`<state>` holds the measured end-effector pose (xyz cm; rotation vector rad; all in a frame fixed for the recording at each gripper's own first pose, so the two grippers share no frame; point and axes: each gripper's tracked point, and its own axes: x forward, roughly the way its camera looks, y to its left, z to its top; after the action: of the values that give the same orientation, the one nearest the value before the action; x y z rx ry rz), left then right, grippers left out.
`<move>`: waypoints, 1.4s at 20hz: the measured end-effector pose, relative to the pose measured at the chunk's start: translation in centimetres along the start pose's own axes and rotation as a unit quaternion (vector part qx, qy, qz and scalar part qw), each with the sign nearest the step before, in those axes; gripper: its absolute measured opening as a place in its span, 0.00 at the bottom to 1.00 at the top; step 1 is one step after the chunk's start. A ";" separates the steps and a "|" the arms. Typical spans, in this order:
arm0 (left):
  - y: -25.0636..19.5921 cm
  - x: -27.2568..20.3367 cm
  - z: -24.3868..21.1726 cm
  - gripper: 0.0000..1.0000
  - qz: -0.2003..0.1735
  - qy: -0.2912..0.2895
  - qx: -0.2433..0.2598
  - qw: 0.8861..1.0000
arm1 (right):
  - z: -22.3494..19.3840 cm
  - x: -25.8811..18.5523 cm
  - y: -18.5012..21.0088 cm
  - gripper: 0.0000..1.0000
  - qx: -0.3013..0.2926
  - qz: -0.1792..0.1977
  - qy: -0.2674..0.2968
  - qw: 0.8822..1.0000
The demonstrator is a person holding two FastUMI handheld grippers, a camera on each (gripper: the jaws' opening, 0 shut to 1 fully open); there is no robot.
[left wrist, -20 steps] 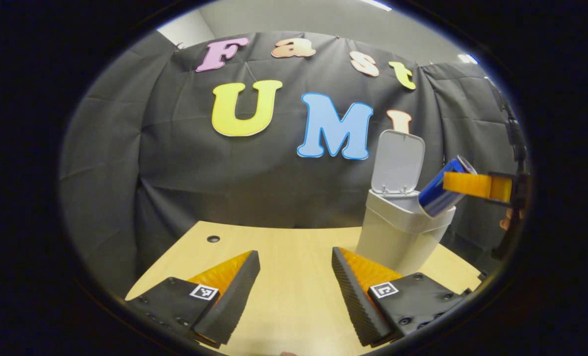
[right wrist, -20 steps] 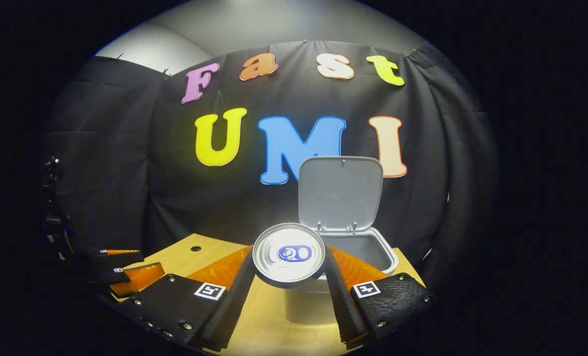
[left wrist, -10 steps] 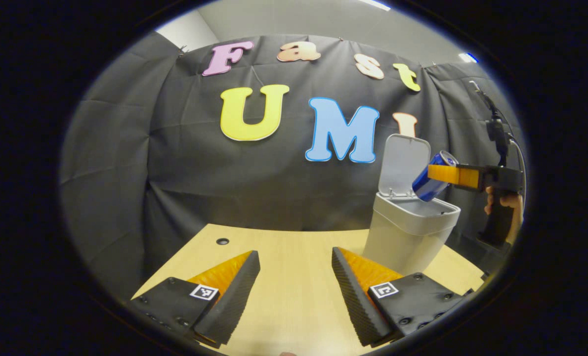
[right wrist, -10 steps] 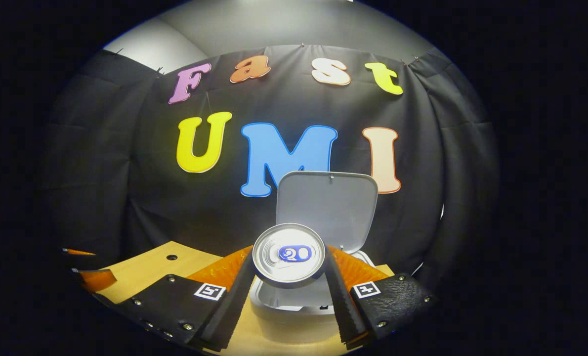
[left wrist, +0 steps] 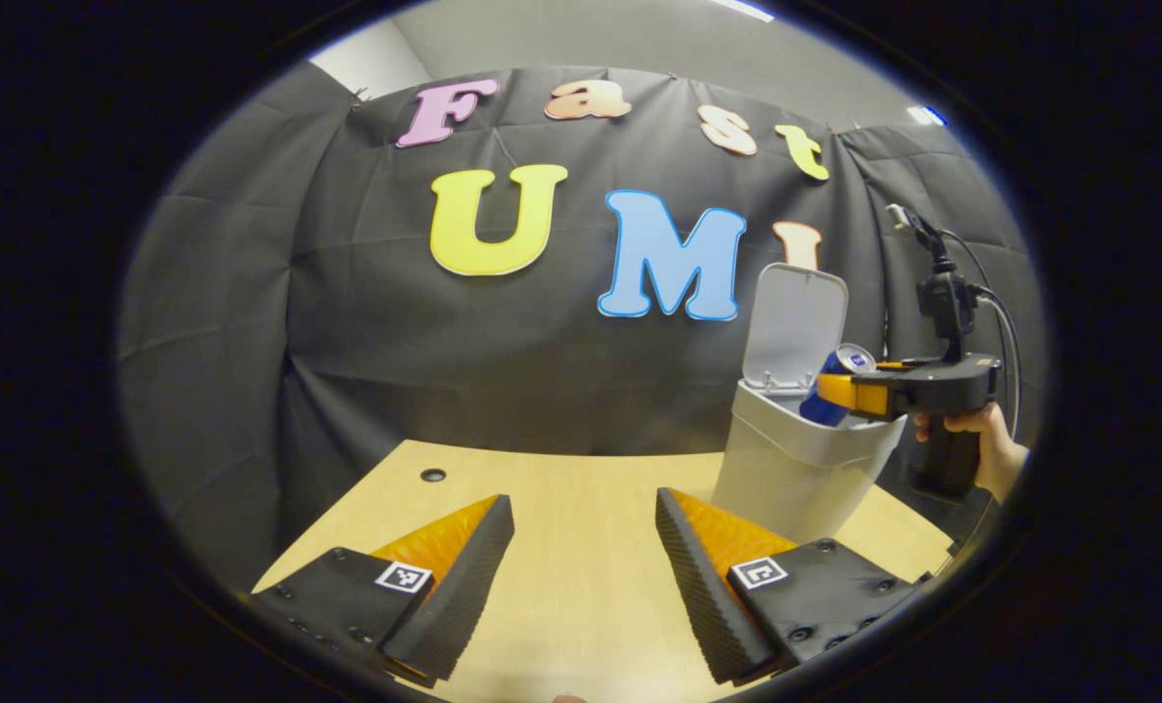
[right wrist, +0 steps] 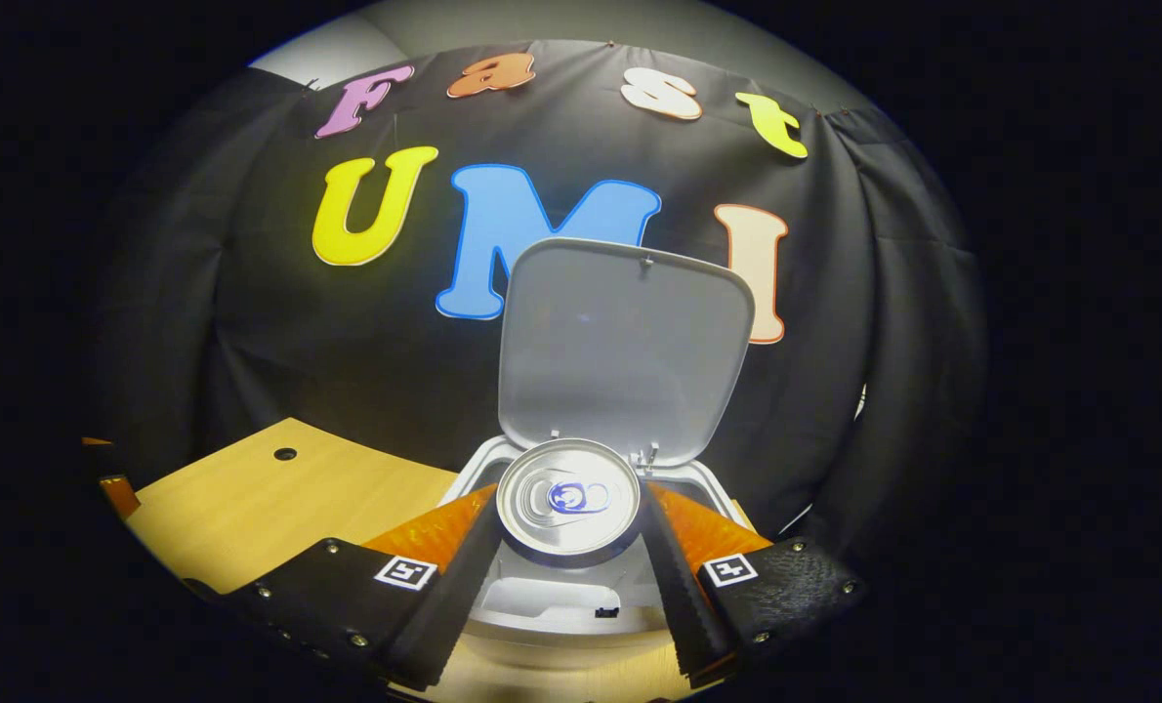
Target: Press the lid of the desktop garbage bin to open it, pick up the crumpled paper on the desktop and throw it into the bin, then pick up the pop can on the desktop and drop it into the bin, and finally close the garbage bin lid.
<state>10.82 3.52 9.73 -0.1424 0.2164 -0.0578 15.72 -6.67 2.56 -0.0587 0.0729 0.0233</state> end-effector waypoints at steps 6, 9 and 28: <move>-0.3 0.6 -0.3 0.96 -0.003 0.005 -0.004 1.000 | 1.6 -0.9 -1.1 0.89 0.019 -0.013 -0.019 1.000; -0.7 1.0 -0.2 0.96 -0.008 0.005 -0.005 1.000 | 3.7 -1.6 -1.8 0.89 0.031 -0.017 -0.037 0.999; 0.3 0.0 0.5 0.96 0.006 -0.006 -0.015 1.000 | 15.7 -0.8 -6.0 0.38 0.049 -0.062 -0.136 0.987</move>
<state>10.98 3.93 10.16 -0.1715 0.2063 -0.0423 16.25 -11.78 18.60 0.0391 -0.2036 -0.0975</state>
